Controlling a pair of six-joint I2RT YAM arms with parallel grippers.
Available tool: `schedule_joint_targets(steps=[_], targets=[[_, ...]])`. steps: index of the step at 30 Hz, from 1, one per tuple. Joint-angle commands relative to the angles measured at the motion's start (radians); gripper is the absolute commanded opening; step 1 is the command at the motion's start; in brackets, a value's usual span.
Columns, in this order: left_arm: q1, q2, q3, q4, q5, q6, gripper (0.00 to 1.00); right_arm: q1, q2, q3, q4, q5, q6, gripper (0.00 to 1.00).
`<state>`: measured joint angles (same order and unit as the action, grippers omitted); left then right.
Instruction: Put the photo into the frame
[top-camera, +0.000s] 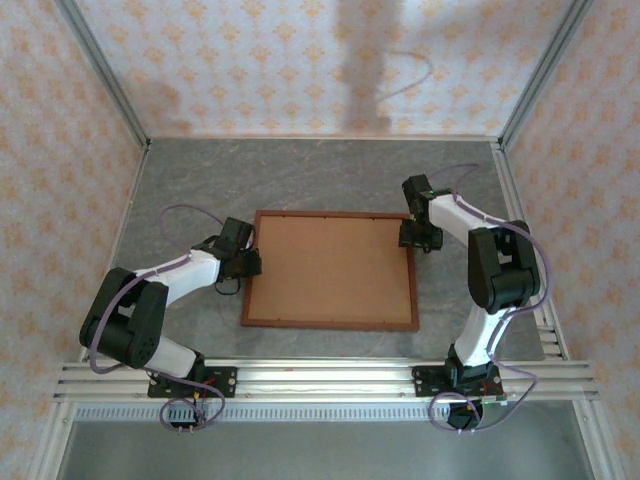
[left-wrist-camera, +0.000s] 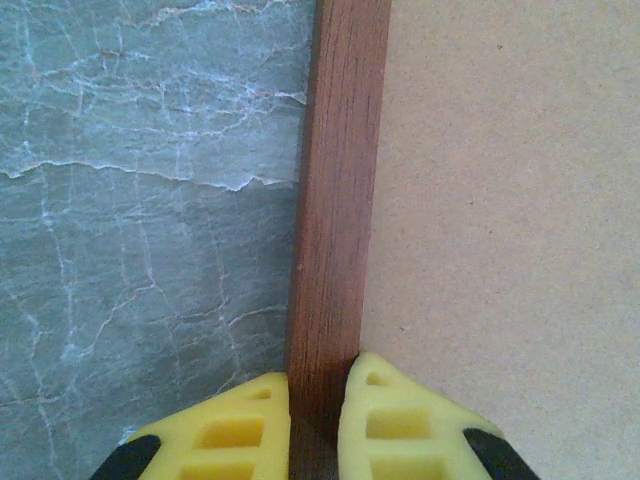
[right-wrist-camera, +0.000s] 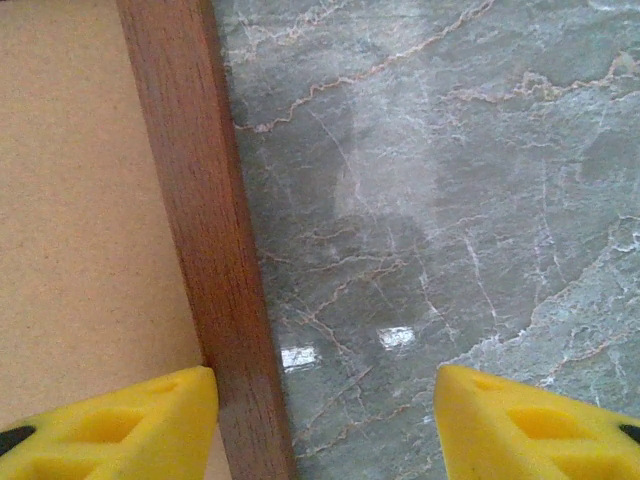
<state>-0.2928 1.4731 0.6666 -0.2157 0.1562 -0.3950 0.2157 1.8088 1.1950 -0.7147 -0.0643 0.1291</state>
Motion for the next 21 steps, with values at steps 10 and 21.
schedule_joint_targets(steps=[10,21], targets=[[-0.009,0.05,-0.021,-0.046,0.038,-0.013,0.13,0.032,0.066,-0.009,0.044,-0.08,0.01,0.52],[-0.011,0.053,-0.019,-0.047,0.042,-0.013,0.13,0.088,0.085,0.0,0.049,-0.094,0.016,0.52]])
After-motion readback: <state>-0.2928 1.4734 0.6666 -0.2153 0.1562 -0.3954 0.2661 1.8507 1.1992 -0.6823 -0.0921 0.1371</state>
